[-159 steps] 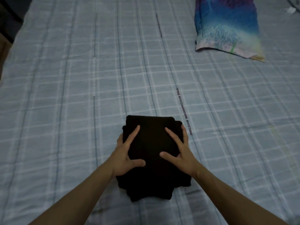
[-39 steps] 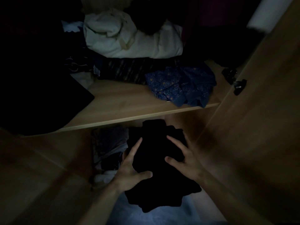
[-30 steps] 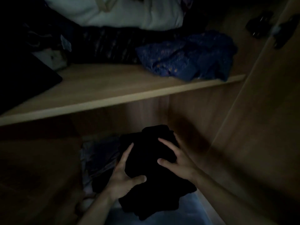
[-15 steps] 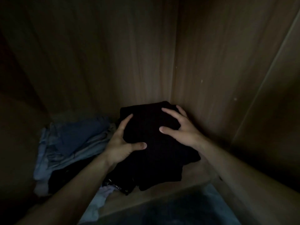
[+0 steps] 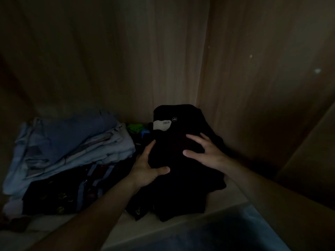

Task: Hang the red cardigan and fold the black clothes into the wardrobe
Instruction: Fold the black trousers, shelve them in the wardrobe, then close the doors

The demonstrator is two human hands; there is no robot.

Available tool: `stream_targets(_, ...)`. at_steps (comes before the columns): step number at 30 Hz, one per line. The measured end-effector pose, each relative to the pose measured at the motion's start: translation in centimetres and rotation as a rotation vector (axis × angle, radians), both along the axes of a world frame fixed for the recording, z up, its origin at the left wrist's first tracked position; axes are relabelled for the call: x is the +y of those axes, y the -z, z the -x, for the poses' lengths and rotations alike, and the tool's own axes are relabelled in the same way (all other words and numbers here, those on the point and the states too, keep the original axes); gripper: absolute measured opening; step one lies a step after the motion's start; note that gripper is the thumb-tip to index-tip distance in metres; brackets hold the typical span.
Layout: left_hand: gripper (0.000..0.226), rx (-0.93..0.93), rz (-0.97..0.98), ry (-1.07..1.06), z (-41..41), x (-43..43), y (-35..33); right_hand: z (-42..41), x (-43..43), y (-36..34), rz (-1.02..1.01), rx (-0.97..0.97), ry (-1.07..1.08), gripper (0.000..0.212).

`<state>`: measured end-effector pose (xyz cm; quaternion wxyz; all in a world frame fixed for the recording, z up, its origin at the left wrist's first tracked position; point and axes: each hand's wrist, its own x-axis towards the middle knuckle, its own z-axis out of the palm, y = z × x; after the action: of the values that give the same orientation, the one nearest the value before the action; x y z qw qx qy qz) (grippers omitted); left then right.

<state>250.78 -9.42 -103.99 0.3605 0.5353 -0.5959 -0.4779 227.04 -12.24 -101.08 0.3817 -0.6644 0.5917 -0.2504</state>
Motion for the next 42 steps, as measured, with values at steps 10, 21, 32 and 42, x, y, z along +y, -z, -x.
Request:
stream_targets(10, 0.082, -0.822, 0.388, -0.023, 0.8, -0.5, 1.4, -2.5, 1.1, 4.3, 0.392, 0.641, -0.032, 0.064)
stream_targets(21, 0.067, -0.972, 0.445, 0.023, 1.0, -2.2, 5.6, -3.3, 0.2, 7.7, 0.511, 0.644, -0.029, 0.063)
stream_targets(32, 0.066, -1.046, 0.315, 0.061, 1.7, -3.4, 6.1, -3.4, -1.3, 8.6, 0.437, 0.678, -0.046, 0.067)
stream_targets(42, 0.07, -1.076, 0.147, 0.055, 2.7, -1.1, 0.8, -2.8, 0.4, 2.9, 0.232, 0.662, -0.152, 0.06)
